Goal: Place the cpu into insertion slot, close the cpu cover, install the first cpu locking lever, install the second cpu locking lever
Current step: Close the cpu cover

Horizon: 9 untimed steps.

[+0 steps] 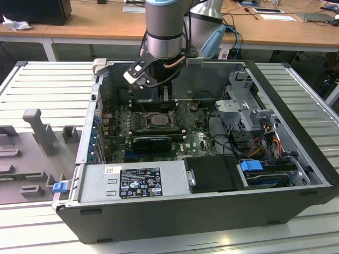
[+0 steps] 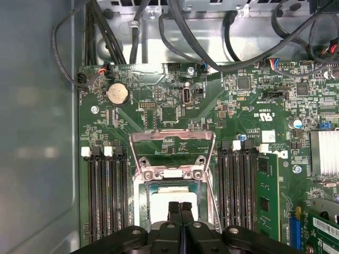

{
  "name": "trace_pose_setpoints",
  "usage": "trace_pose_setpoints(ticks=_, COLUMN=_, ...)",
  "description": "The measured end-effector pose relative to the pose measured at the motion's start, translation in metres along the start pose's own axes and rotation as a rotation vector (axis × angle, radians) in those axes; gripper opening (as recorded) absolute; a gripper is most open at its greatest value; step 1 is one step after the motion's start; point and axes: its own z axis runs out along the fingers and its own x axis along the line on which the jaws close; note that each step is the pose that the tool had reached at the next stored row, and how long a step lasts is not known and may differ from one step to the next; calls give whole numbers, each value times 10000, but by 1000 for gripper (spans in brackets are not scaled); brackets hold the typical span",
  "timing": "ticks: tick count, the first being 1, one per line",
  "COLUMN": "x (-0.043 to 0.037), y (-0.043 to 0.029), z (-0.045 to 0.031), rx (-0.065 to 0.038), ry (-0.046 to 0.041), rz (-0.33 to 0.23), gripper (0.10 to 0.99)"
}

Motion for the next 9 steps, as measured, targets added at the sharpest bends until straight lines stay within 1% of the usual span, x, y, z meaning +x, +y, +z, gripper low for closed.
trace_pose_setpoints(ticks=9, x=1, y=13, z=-20, rx=1, ry=0, rz=-1, gripper=106)
